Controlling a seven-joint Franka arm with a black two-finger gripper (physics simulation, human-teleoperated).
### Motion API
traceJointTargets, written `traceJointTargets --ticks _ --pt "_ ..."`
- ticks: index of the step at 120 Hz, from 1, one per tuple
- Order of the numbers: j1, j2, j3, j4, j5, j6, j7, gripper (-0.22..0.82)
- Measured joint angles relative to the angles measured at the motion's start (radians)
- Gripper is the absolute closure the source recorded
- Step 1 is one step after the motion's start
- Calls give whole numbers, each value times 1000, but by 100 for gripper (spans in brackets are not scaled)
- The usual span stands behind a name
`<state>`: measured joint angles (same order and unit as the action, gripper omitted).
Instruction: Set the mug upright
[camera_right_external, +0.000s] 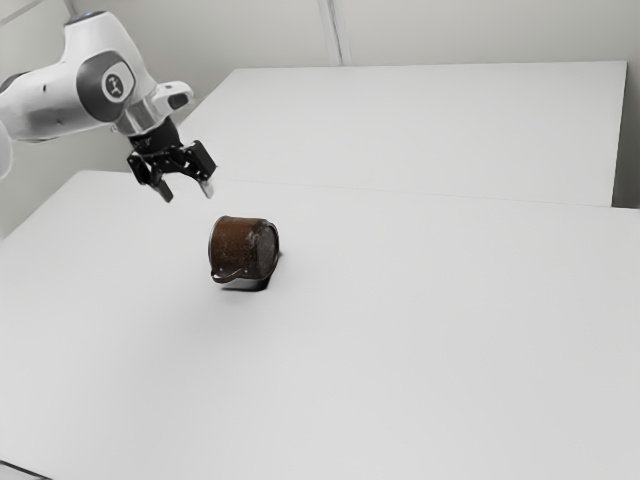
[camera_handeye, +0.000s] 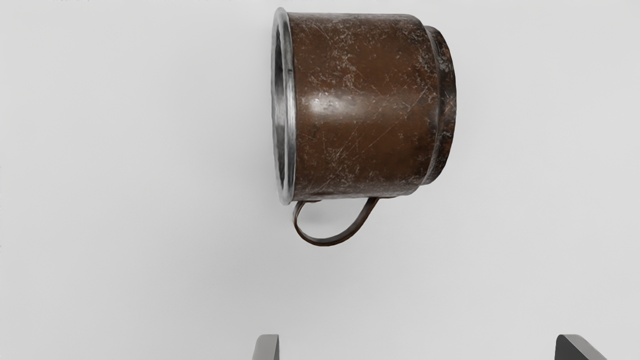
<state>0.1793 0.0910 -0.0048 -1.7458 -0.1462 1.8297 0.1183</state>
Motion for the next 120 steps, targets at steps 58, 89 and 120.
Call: traceJointTargets --ticks 58,89,120 --pt "190 233 -15 70 -371 8 446 0" --pt "228 359 -15 165 -510 -57 633 0" --pt "251 434 -25 209 -590 -122 734 0"
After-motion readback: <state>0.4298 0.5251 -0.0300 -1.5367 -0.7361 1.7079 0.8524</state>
